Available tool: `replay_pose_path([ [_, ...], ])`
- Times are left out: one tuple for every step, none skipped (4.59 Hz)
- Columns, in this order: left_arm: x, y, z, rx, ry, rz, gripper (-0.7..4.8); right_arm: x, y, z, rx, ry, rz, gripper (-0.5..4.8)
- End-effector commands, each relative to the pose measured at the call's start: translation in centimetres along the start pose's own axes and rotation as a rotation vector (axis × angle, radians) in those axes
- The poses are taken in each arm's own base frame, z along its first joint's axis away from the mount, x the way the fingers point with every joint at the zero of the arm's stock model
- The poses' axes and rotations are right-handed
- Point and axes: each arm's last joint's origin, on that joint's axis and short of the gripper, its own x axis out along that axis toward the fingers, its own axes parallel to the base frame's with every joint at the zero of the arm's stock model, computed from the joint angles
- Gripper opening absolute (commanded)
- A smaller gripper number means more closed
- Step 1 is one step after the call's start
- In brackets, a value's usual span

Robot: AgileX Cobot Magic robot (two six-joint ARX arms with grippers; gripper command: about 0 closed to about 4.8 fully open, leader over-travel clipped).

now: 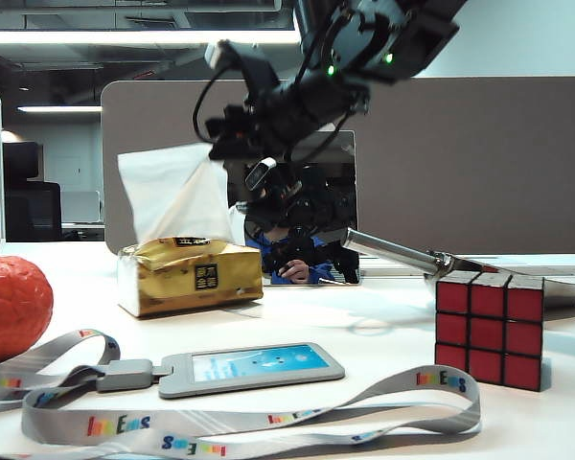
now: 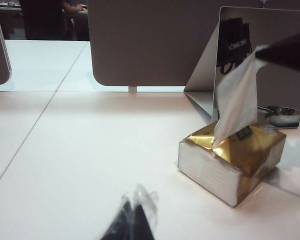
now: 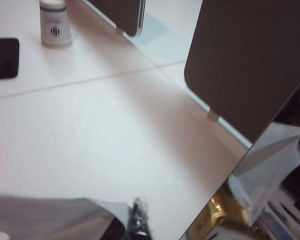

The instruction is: Pull out a tissue from the tissue box and use it to cover the ID card on the tabletop.

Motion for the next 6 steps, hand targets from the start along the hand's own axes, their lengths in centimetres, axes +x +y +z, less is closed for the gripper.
replay_pose_path([
  [0.0,0.0,0.2,0.002,-0.013,-0.004,-0.06,-3.4,-0.1,5.5,-0.049,-0.135,-0.030,-0.05],
  [0.0,0.0,0.2,0.002,-0.014,-0.004,-0.06,-5.6,0.7,6.3,0.006,0.018,0.021,-0.05],
  [0.0,0.0,0.2,0.002,-0.014,-0.005,-0.06,-6.3,1.4,6.0,-0.003,0.108,0.081,-0.05],
  [0.0,0.0,0.2,0.002,-0.014,-0.004,-0.06,-7.1,2.3,6.6,-0.018,0.138,0.105,-0.05],
  [0.0,0.0,0.2,0.002,-0.014,-0.004,-0.06,-7.6,3.8,6.7,0.021,0.214,0.155,-0.05],
  [0.0,0.0,0.2,0.002,-0.014,-0.004,-0.05,-7.8,5.7,5.9,0.061,0.351,0.194,-0.05],
])
